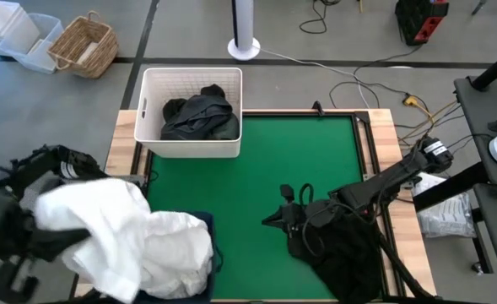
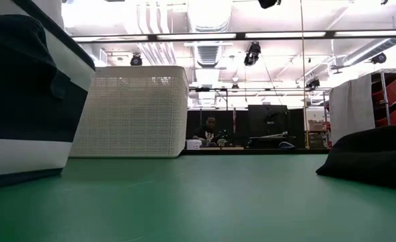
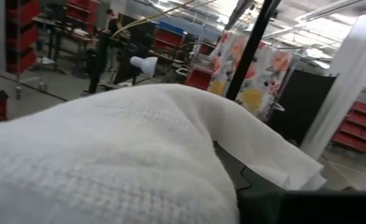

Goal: Sort clothes
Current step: Put the white shirt into the blue bin

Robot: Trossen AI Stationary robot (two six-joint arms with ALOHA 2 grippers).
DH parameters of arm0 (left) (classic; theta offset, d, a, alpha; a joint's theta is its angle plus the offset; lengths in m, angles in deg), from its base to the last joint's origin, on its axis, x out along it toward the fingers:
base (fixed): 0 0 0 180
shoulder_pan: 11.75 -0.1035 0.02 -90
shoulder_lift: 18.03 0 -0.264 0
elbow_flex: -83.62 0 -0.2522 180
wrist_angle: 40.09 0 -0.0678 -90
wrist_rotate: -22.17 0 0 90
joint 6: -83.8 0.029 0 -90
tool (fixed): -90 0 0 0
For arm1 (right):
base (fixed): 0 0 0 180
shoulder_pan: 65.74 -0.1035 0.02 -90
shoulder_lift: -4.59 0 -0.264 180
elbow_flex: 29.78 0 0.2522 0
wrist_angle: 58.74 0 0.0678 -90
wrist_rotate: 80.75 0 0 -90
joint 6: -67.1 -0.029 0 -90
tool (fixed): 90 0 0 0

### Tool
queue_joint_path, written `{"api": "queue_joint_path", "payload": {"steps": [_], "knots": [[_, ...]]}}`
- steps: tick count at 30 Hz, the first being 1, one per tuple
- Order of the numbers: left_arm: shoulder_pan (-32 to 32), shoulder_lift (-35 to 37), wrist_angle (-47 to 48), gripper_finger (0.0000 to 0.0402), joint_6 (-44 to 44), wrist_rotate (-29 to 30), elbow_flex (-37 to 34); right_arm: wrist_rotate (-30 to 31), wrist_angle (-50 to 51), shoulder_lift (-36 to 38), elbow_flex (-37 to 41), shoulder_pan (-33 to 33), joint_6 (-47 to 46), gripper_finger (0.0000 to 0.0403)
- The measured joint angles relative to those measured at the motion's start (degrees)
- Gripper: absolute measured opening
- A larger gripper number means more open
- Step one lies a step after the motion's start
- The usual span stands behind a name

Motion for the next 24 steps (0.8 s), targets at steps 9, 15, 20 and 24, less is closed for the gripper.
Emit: {"api": "queue_joint_path", "payload": {"steps": [9, 15, 20, 24], "knots": [[-2.4, -6.1, 2.4, 0.0, -4.3, 0.1, -0.1, 0.1, 13.0, 3.9, -3.1, -0.1, -1.7, 0.001], [-6.7, -10.4, 3.7, 0.0, -4.0, 0.6, -0.2, 0.3, 19.1, 7.7, -3.2, -0.4, -4.3, 0.0011], [-9.5, -12.0, 3.7, 0.0, -4.0, -0.1, -0.3, 0.3, 21.4, 10.5, -2.8, -0.4, -6.1, 0.0011], [-11.0, -12.3, 3.5, 0.0, -4.0, 0.8, -0.1, 0.3, 21.7, 11.5, -2.7, -0.4, -6.1, 0.0011]]}}
